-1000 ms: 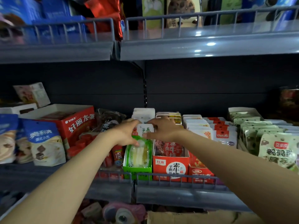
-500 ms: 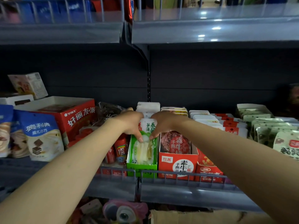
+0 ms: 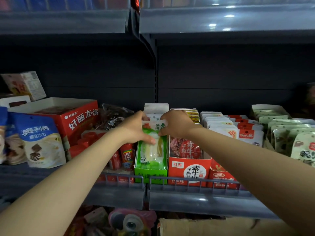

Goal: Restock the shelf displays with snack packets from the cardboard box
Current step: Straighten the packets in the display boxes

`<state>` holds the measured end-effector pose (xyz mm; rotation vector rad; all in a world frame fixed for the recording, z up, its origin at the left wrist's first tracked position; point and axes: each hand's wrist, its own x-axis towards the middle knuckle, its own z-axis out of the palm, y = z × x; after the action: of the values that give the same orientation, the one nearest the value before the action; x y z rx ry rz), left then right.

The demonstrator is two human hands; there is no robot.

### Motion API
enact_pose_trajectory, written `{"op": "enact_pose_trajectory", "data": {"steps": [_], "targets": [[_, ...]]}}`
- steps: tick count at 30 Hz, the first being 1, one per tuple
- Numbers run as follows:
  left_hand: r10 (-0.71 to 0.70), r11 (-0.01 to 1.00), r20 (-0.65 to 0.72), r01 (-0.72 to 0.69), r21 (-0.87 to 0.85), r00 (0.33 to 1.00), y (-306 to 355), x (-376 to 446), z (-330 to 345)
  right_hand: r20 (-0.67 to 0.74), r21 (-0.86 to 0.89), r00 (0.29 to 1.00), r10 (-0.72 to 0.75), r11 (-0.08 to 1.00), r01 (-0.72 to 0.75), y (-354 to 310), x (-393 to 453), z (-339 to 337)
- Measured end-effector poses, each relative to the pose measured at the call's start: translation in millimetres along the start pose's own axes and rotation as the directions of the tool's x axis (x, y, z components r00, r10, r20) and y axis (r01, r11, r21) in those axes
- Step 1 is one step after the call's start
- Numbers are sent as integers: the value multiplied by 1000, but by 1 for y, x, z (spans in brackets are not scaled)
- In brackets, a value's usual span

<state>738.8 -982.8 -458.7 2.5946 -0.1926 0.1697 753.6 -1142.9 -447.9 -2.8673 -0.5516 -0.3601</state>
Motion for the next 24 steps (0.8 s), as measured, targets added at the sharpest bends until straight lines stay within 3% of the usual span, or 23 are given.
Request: {"op": "enact_pose_trajectory", "data": {"steps": [3, 5, 7, 8, 10, 13, 18, 24], "targets": [[-4, 991, -30, 0, -133, 1000, -7, -16, 12, -21, 105, 1000, 15, 994, -13, 2, -2, -3], [-4, 965, -216, -53, -258, 976, -12, -30, 26, -9, 110, 1000, 12, 994, -11, 2, -2, -6], [113, 970, -461, -199, -143, 880, -17, -43, 42, 6, 72, 1000, 8, 997, -8, 0, -2, -9], [208, 963, -518, -265, -39, 830, -20, -50, 49, 10, 59, 1000, 6, 998, -7, -1, -2, -10], [329, 939, -427, -338, 58, 842, -23, -61, 56, 21, 62, 1000, 0, 998, -2, -4, -3, -12], [363, 932, -208, -354, 80, 908, -29, -62, 57, 52, 64, 999, -3, 998, 0, -8, -6, -14], [393, 880, -109, -340, 333, 913, -22, -62, 57, 64, 83, 998, 0, 996, -6, -9, -11, -12], [407, 860, -87, -349, 373, 909, -23, -61, 61, 78, 147, 997, -14, 989, 2, 0, -10, -14]]}}
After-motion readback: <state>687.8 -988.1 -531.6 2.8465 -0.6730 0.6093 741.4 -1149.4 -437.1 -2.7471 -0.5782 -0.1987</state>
